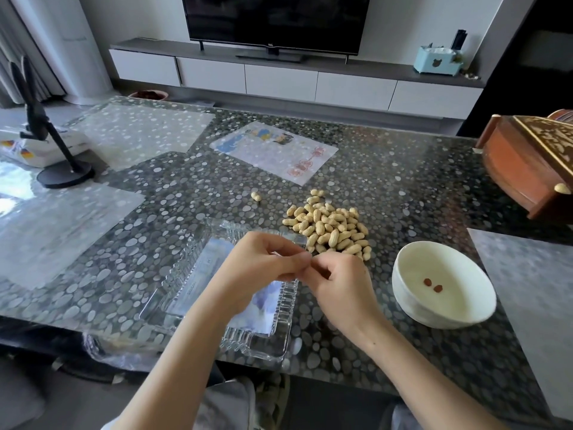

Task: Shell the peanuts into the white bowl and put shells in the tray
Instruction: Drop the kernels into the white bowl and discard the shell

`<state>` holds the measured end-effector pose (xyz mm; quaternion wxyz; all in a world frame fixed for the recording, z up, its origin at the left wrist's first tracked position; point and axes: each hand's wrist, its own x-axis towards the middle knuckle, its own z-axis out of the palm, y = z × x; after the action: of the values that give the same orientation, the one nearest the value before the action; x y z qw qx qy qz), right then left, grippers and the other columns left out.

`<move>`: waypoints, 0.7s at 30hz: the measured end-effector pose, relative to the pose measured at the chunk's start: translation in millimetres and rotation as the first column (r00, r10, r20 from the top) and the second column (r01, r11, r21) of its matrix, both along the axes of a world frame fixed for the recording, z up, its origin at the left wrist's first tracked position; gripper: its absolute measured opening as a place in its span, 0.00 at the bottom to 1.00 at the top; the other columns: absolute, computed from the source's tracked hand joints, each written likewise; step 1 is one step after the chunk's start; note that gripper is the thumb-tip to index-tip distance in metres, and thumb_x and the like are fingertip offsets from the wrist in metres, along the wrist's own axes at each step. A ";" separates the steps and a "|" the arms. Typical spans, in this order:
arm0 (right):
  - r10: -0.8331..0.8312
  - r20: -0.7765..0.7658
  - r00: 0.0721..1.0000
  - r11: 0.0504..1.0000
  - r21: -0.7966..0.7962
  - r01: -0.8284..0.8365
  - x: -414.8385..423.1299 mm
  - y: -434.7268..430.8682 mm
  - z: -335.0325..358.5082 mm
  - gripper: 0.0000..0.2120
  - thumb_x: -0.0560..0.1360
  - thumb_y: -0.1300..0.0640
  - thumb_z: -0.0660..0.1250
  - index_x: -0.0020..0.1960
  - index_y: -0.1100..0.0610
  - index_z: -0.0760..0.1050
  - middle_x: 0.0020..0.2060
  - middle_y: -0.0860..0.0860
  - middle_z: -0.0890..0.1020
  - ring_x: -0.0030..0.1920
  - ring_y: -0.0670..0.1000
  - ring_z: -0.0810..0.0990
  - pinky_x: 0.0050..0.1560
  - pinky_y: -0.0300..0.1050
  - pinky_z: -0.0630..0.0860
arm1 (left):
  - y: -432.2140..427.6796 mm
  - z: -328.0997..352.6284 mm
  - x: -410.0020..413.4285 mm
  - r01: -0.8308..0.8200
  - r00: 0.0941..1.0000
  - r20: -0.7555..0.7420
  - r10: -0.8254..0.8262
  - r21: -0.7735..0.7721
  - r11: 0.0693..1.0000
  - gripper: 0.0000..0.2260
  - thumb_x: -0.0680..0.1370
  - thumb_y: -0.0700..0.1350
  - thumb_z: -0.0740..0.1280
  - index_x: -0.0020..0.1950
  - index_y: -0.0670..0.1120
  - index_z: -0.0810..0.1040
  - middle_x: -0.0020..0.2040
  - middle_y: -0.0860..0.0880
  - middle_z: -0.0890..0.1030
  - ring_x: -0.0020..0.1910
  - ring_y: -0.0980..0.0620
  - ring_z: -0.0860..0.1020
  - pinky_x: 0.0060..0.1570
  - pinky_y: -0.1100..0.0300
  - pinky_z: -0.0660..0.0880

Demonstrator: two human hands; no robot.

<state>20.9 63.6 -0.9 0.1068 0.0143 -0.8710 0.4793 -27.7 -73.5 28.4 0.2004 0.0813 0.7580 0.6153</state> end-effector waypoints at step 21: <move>-0.031 -0.295 0.955 0.942 0.311 0.126 20.5 68.3 8.3 0.16 0.80 0.44 0.54 0.39 0.52 0.69 0.32 0.40 0.71 0.33 0.41 0.72 0.32 0.31 0.66 | 69.3 -1.2 13.6 -0.068 0.922 0.366 -0.125 0.472 0.879 0.06 0.67 0.43 0.70 0.34 0.39 0.81 0.31 0.47 0.77 0.28 0.57 0.73 0.28 0.69 0.72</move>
<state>41.4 131.8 7.4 0.2468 0.0656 -0.9136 0.3165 -14.1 -4.1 27.2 0.3285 0.0169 0.5278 0.7831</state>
